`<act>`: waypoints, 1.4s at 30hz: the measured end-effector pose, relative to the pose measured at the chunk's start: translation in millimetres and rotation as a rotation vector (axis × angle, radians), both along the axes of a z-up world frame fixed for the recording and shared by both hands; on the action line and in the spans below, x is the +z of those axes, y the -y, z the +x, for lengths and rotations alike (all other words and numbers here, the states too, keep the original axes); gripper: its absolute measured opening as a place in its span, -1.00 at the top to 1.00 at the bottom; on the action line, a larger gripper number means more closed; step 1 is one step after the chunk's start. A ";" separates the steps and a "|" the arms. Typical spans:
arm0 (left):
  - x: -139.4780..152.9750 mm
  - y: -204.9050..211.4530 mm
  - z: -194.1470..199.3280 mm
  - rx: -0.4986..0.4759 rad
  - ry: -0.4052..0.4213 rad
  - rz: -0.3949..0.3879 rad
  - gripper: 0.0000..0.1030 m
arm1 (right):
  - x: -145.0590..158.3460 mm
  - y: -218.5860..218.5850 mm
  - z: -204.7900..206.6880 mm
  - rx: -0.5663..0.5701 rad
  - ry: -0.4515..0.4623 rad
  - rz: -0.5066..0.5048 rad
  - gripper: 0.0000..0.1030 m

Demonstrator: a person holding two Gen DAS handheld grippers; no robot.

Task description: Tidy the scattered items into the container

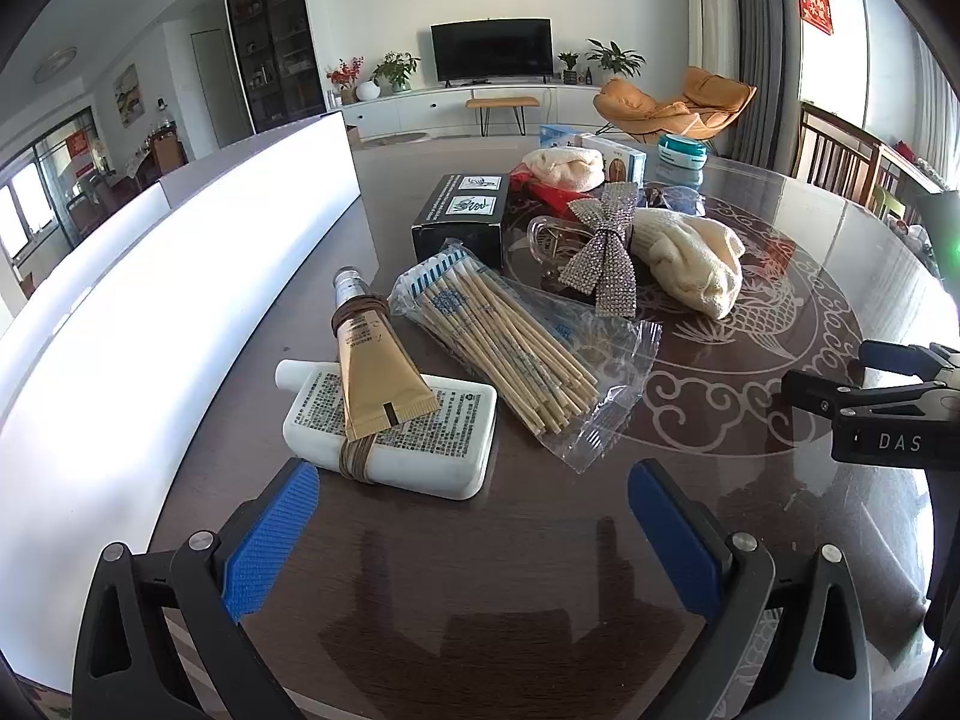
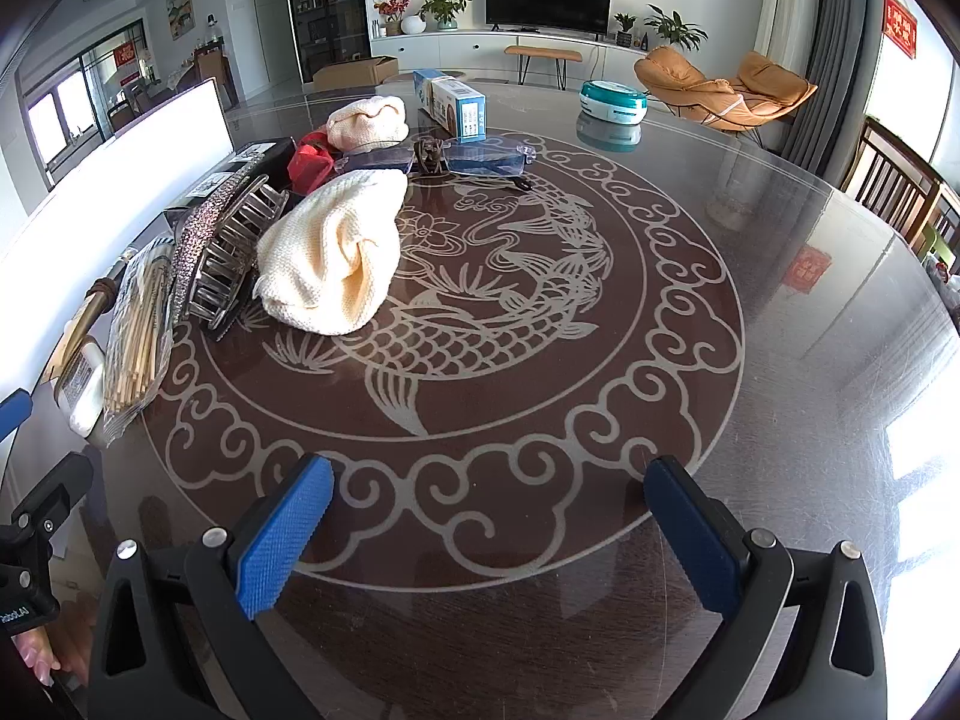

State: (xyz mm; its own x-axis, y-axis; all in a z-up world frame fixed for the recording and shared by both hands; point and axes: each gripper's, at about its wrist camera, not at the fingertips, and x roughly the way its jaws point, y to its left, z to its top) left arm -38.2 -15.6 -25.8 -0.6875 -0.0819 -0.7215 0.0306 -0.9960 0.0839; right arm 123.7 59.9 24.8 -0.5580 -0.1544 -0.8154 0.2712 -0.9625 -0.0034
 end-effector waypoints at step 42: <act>-4.7 -8.9 -6.1 -0.010 0.006 -0.049 -1.00 | 0.4 -0.3 0.8 0.000 -0.001 0.001 -1.00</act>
